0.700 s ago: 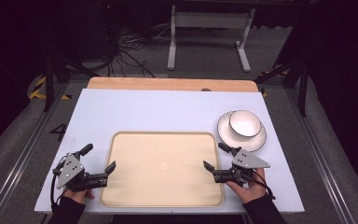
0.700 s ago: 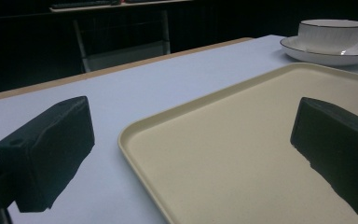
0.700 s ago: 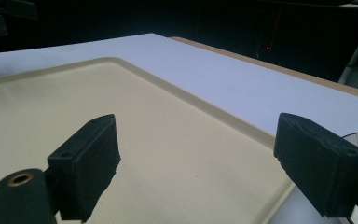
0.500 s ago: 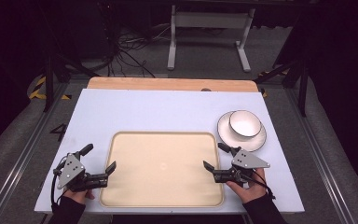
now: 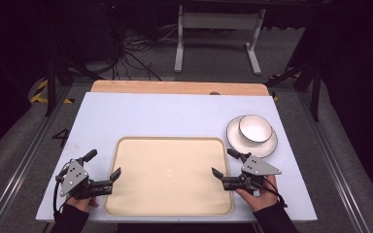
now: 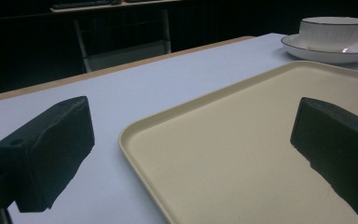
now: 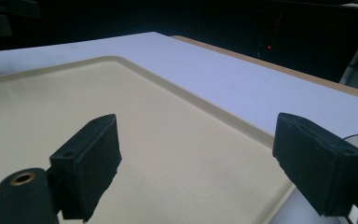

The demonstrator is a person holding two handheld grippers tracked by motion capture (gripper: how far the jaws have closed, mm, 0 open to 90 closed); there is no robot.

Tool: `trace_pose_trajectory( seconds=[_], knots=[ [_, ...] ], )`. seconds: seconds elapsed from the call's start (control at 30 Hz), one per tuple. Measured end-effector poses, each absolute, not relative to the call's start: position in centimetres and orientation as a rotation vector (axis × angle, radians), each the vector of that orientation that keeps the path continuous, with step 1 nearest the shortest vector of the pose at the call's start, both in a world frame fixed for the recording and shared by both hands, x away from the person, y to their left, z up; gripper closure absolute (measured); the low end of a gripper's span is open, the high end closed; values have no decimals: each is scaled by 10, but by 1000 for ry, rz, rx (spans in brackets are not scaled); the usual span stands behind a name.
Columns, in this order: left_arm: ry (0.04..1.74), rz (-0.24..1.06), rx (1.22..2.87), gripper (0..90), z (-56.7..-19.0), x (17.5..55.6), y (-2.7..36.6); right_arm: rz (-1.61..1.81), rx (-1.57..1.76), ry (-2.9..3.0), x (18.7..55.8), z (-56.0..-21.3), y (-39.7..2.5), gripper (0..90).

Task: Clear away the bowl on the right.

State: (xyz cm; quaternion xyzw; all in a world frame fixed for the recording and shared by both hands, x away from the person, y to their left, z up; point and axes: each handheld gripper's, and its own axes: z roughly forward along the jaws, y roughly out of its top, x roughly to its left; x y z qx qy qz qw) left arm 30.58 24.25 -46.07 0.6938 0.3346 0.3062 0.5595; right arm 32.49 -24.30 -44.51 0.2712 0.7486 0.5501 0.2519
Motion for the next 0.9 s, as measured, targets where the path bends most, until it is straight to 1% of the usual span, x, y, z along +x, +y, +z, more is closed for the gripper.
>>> trace_pose_trajectory(
  seconds=[0.2,0.9],
  knots=[
    [791,722,1635,1,-461,306,242,1494,734,2036,326,-443,-242,144],
    [792,724,1636,1,-461,306,242,1526,674,1989,323,-413,-232,139]
  ],
)
